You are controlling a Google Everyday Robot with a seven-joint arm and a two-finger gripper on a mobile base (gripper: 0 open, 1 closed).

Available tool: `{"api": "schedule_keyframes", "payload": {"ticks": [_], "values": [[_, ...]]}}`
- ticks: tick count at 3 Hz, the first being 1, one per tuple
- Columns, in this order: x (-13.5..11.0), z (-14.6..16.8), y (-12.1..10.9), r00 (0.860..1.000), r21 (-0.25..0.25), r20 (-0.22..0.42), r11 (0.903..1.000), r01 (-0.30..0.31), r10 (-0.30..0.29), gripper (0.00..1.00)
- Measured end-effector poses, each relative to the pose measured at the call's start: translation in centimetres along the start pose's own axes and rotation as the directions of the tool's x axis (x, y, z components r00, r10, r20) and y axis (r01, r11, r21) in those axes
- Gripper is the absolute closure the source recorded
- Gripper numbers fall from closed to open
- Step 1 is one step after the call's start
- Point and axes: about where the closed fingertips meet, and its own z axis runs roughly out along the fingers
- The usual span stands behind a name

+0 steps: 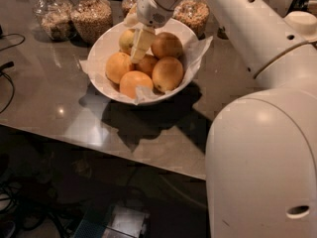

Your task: Pick orange from white bowl

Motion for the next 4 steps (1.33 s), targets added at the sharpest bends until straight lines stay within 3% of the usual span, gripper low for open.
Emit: {"api": "schedule_keyframes", "payload": {"ticks": [2, 4], "values": [[0.7, 0.2, 0.1, 1.000, -0.003, -0.008, 0.9998, -0.017, 0.017, 0.25], [3.2, 1.8, 0.7, 0.998, -0.040, -0.046, 0.9977, -0.054, 0.052, 0.24]]}}
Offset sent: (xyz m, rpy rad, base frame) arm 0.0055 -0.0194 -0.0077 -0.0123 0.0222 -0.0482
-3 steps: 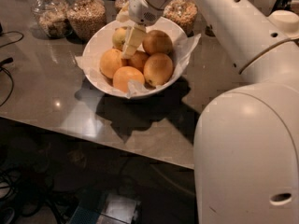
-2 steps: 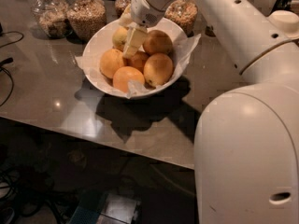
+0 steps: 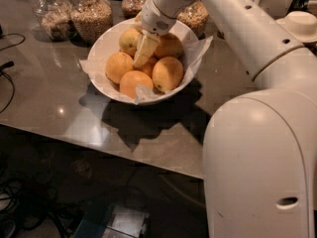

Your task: Pick orange from white bowl

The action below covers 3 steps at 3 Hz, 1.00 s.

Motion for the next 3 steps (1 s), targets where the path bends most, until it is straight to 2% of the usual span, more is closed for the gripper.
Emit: {"api": "schedule_keyframes", "payload": {"ticks": [1, 2, 3], "values": [[-0.2, -0.4, -0.1, 1.000, 0.000, 0.000, 1.0000, 0.000, 0.000, 0.43], [-0.9, -0.2, -0.1, 1.000, -0.005, 0.005, 0.9999, 0.017, -0.016, 0.66], [-2.2, -0.2, 0.1, 0.998, 0.007, 0.011, 0.9983, 0.058, -0.058, 0.90]]}}
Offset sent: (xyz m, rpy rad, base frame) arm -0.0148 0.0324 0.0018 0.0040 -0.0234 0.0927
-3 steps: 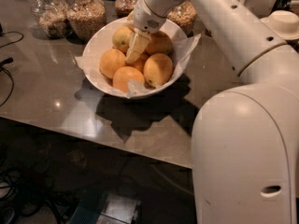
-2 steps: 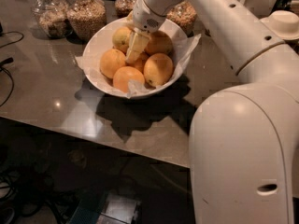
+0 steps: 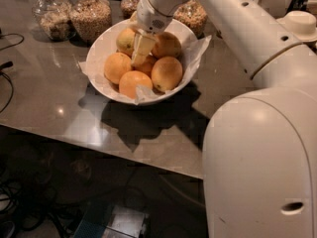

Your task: Pick orange from white bowl

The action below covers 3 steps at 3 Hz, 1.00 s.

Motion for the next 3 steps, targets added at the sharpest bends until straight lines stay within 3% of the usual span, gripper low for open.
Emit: {"api": "schedule_keyframes", "payload": {"ticks": [1, 3], "values": [[0.1, -0.1, 0.0, 1.000, 0.000, 0.000, 1.0000, 0.000, 0.000, 1.00], [-1.3, -0.8, -0.6, 0.999, 0.052, -0.006, 0.9974, 0.049, -0.049, 1.00]]}}
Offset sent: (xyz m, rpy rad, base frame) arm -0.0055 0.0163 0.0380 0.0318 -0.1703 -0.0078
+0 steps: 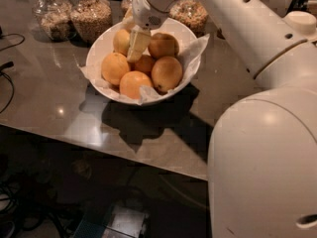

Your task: Pick orange from white bowl

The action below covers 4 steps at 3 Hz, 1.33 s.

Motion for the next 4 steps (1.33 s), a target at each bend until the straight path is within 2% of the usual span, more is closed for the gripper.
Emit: {"api": "schedule_keyframes", "payload": {"ticks": [2, 3, 4], "values": [[-2.0, 0.2, -2.1, 0.997, 0.047, -0.020, 0.9957, 0.080, -0.079, 1.00], [-2.0, 0.2, -2.1, 0.997, 0.047, -0.020, 0.9957, 0.080, -0.079, 1.00], [-2.5, -0.9, -2.6, 0.996, 0.107, 0.005, 0.9902, 0.090, -0.091, 1.00]]}}
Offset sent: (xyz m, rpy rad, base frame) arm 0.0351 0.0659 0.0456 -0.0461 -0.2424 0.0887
